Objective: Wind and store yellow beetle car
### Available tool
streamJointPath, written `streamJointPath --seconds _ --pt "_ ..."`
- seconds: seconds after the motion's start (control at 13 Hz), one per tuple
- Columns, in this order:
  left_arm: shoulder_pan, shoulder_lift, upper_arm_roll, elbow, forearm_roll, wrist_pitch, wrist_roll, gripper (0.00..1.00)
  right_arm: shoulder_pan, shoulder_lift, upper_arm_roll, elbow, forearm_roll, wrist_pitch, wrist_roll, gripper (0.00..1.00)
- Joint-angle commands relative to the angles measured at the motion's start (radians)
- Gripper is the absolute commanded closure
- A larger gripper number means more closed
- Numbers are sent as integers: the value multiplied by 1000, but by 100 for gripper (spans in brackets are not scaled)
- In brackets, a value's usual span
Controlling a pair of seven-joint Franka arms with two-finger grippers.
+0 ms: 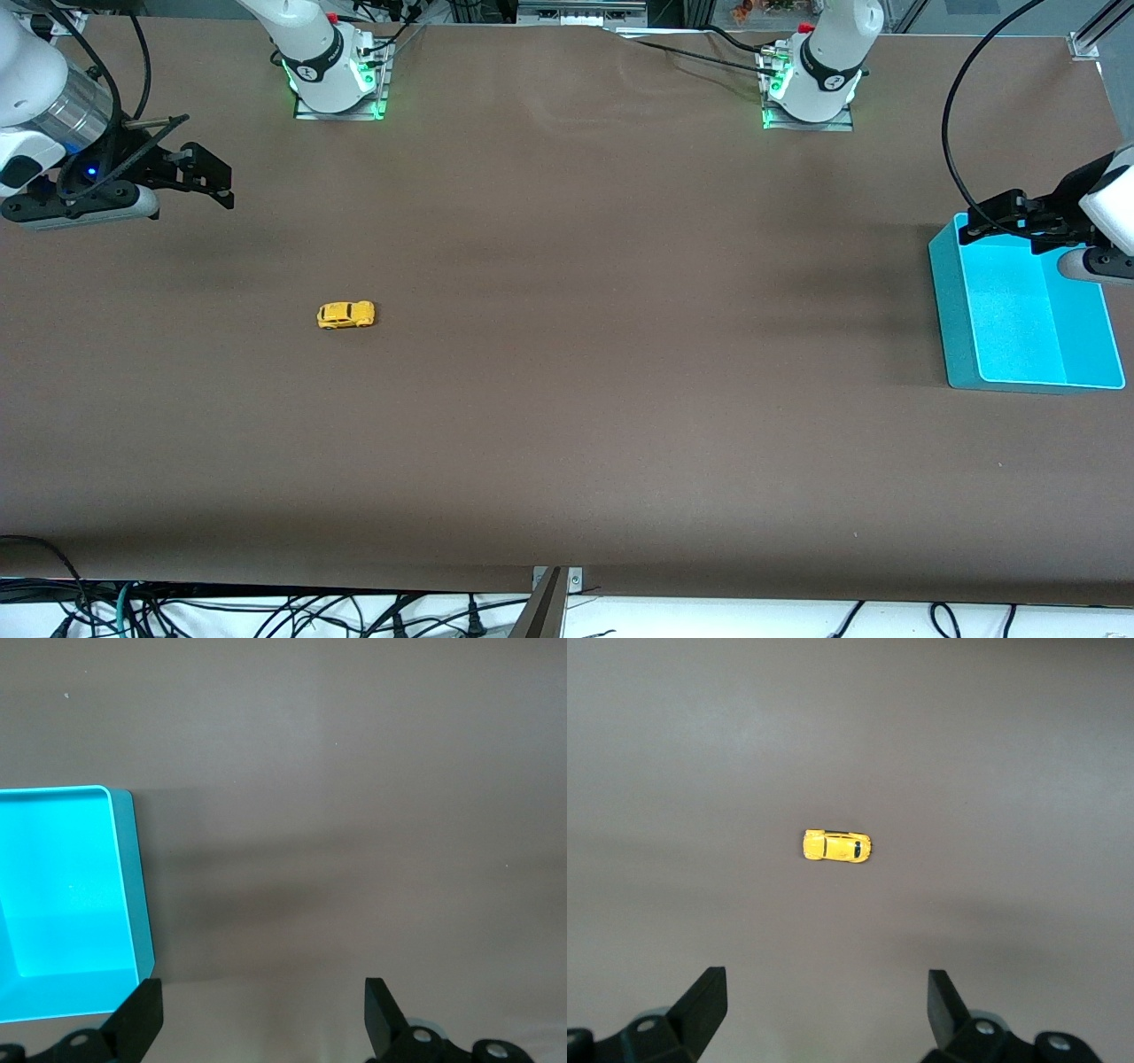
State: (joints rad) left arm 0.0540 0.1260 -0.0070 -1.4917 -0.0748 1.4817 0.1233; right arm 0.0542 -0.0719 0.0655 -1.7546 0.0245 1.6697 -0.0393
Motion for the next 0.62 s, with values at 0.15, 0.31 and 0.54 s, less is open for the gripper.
streamJointPath --seconds 0.15,0.31,0.54 --pt "-6 11 -1 28 30 -9 -2 0 13 -2 -10 17 -14 -21 7 0" --pt "-6 9 -1 28 30 -9 2 0 13 -2 -10 15 -14 -19 7 0" --pt "-8 9 -2 28 32 -9 65 0 13 -2 -10 15 -14 -19 7 0"
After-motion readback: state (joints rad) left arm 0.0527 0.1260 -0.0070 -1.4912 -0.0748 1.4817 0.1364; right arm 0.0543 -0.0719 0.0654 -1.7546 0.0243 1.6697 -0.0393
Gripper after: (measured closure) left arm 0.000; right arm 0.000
